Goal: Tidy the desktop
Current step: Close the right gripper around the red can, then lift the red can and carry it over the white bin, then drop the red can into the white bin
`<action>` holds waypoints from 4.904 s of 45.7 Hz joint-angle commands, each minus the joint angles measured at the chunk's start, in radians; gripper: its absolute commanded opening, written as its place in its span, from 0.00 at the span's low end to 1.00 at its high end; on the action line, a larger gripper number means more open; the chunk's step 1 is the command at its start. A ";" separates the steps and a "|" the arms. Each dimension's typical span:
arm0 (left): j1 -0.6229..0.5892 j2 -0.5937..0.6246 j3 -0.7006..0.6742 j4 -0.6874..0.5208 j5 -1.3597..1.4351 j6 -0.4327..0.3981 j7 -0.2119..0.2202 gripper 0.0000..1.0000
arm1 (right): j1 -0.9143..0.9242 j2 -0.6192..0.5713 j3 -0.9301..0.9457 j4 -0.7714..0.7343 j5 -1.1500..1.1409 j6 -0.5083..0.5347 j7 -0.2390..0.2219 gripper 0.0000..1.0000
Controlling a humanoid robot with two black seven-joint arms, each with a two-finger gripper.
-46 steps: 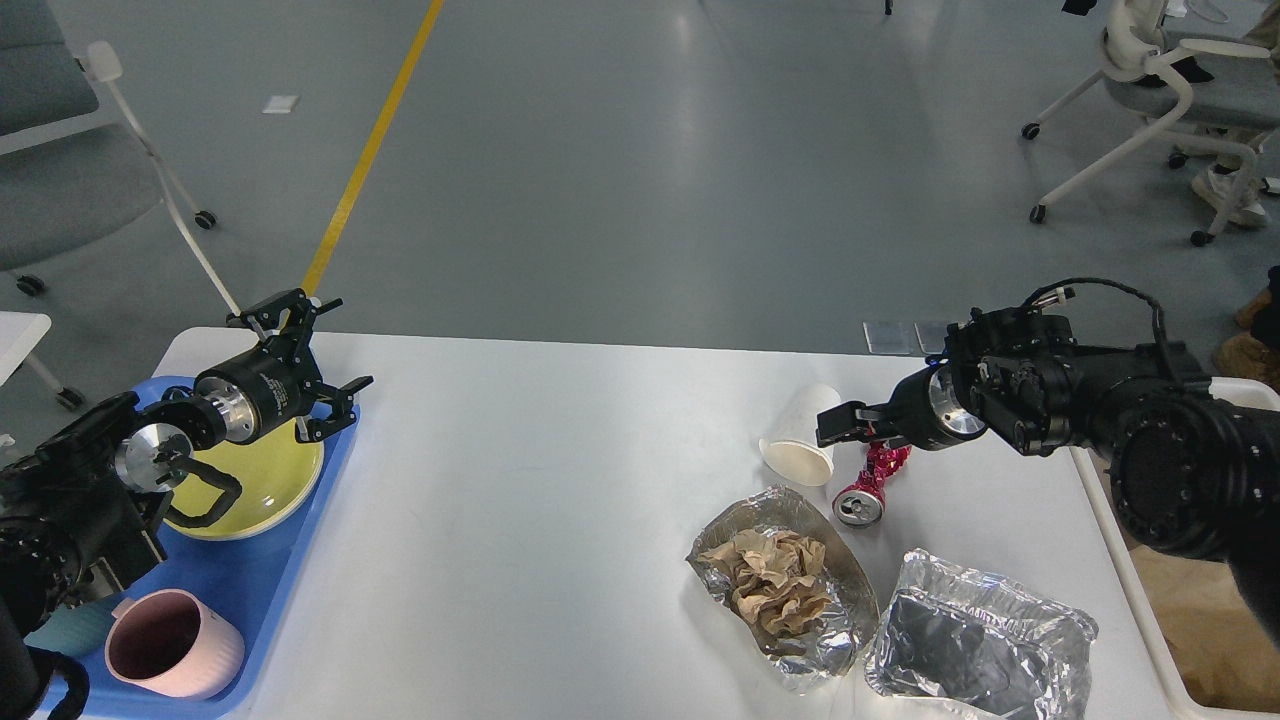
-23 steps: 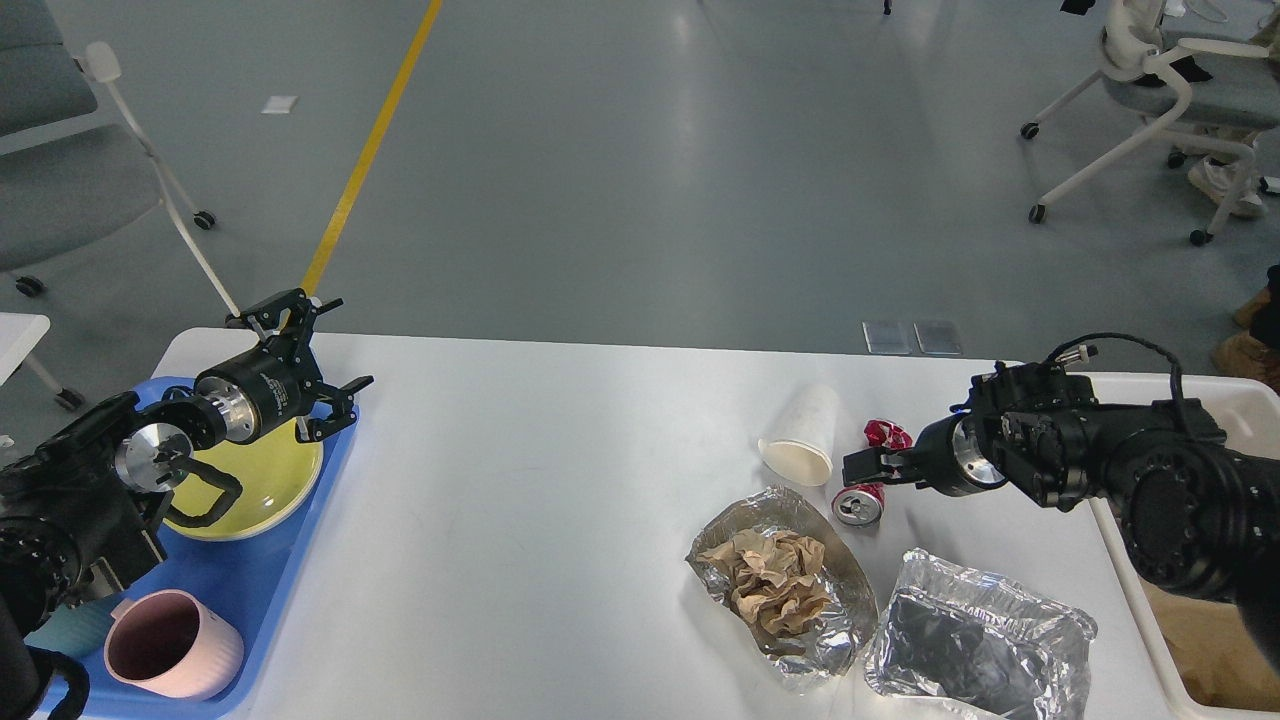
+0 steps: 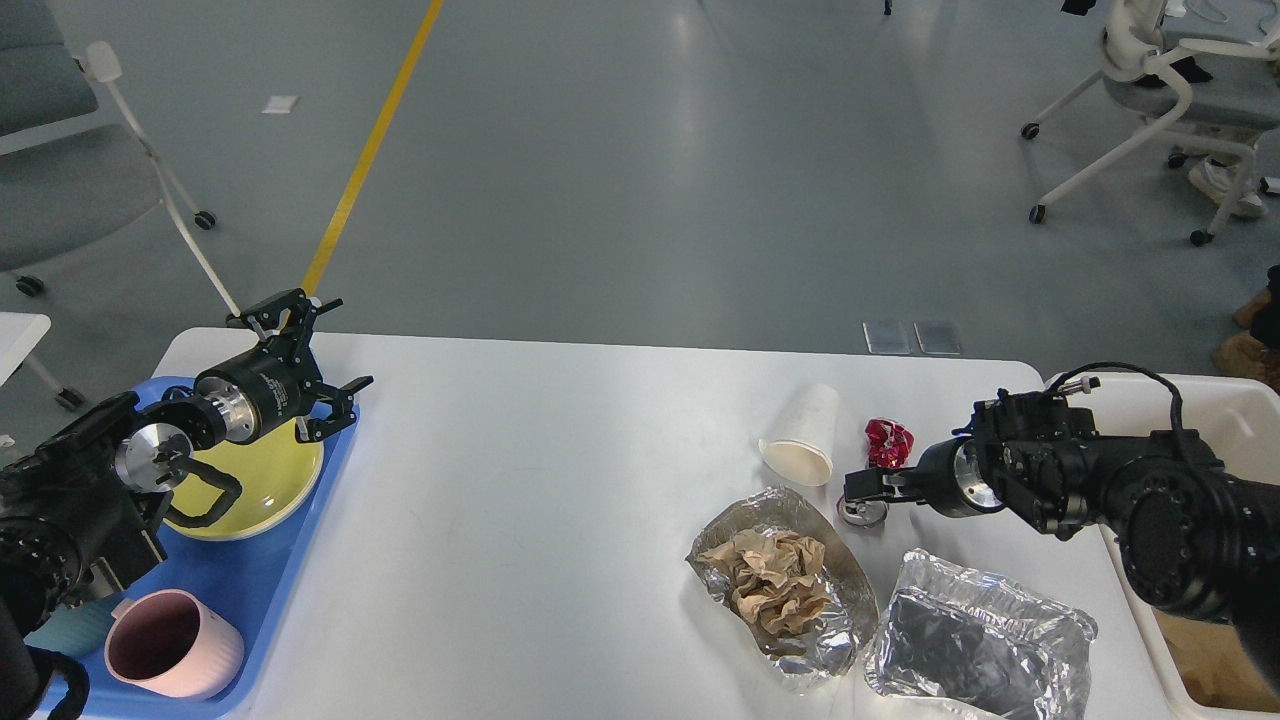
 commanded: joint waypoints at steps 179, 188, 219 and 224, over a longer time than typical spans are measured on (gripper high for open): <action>0.000 0.000 0.000 0.000 0.000 0.000 0.000 0.96 | -0.087 -0.537 0.045 -0.004 -0.026 0.023 0.002 0.00; 0.000 0.000 0.000 0.000 -0.002 0.000 0.000 0.96 | -0.143 -0.537 0.086 -0.004 -0.003 -0.094 0.002 0.00; 0.000 0.000 0.000 0.000 0.000 0.000 0.001 0.96 | -0.126 -0.528 0.073 0.040 0.003 -0.089 0.002 1.00; 0.000 0.000 0.000 0.000 0.000 0.000 0.000 0.96 | -0.103 -0.531 0.060 0.049 0.000 -0.083 0.005 1.00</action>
